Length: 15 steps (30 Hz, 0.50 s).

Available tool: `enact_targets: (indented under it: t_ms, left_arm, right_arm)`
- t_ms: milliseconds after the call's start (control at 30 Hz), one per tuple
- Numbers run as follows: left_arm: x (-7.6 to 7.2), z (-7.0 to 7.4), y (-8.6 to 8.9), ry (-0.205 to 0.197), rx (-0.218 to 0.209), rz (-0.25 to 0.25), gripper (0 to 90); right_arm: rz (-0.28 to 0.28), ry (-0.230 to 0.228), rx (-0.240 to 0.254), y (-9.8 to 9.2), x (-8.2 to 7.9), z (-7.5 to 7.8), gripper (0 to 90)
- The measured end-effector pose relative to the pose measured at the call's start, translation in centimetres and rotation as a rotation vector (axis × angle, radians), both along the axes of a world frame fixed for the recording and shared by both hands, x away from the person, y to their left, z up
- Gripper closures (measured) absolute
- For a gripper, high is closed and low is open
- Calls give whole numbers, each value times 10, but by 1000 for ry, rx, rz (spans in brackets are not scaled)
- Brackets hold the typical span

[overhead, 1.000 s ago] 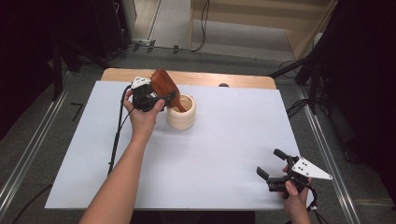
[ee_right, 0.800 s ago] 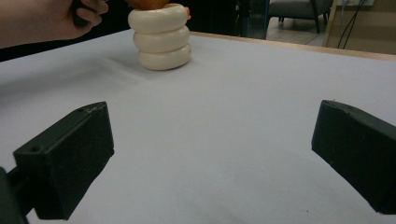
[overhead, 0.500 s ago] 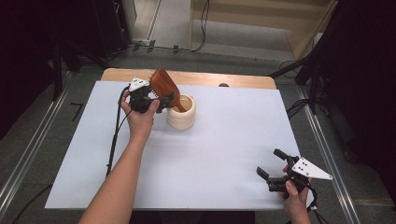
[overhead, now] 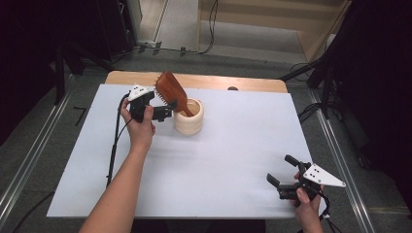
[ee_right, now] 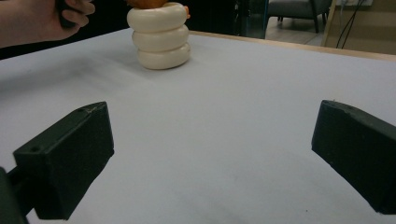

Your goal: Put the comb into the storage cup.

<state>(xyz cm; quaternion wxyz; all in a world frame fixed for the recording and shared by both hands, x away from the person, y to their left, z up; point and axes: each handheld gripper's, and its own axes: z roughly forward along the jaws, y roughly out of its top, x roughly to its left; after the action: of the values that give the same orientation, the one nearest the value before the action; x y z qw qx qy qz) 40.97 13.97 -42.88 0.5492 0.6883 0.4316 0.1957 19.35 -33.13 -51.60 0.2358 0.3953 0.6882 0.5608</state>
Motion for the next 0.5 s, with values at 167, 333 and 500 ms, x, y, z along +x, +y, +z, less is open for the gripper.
enact_targets:
  t_ms: [167,333,500]
  left_arm:
    - [-7,-1,4,-9,10,-4,0]
    - [-16,-1,10,-12,1,-6,0]
    - [-27,1,15,-38,15,-15,0]
  right_arm:
    - [0,-1,-2,0,0,0,0]
    - [-1,0,-4,0,0,0,0]
    - [-2,0,-6,1,0,0,0]
